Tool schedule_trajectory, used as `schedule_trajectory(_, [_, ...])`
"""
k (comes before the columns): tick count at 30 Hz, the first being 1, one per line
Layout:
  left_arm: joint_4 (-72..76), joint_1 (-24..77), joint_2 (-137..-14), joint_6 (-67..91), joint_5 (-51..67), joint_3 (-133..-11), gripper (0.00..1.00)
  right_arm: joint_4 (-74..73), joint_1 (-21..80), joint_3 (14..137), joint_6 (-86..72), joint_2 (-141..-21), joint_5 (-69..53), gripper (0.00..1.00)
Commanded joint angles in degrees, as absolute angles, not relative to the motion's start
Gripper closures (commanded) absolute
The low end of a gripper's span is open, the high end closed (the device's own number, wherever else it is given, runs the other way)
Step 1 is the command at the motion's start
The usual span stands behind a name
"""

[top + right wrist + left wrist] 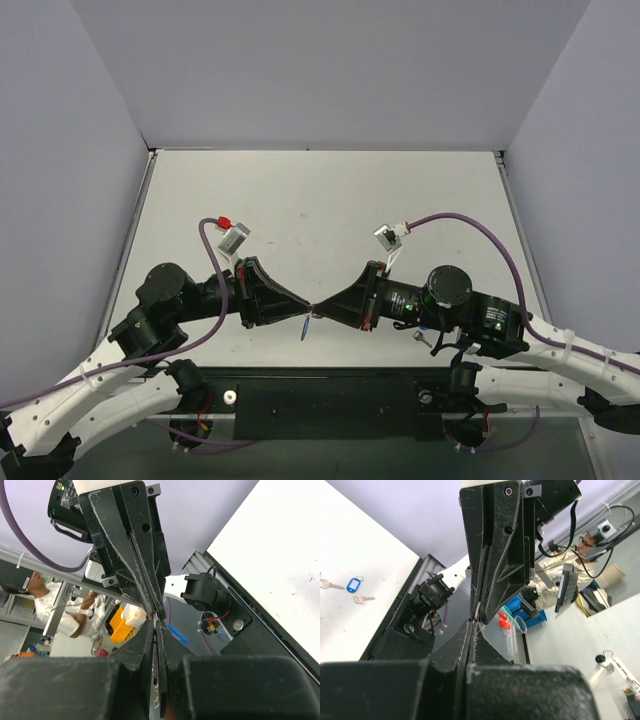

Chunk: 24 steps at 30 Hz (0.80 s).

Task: Remove the keys from the keyring

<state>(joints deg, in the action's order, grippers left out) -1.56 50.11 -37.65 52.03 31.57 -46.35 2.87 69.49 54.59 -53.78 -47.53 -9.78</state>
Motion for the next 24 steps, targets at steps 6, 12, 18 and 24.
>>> schedule_trajectory(6, [0.35, 50.19, -32.18, 54.93, 19.35, -45.36, 1.00, 4.22, 69.70, 56.16, -55.37, -48.60, -2.82, 1.00])
schedule_trajectory(12, [0.18, 50.19, -29.71, 57.48, 13.10, -44.03, 1.00, 6.85, 70.49, 56.69, -56.42, -50.18, -0.18, 1.00])
schedule_trajectory(18, [-1.91, 50.19, -27.60, 57.48, 9.67, -43.33, 1.00, 7.47, 70.66, 57.92, -56.34, -52.03, -0.18, 1.00])
schedule_trajectory(24, [-1.50, 50.19, -27.33, 57.31, 10.37, -42.89, 1.00, 7.47, 70.66, 58.18, -56.16, -52.64, -0.18, 1.00])
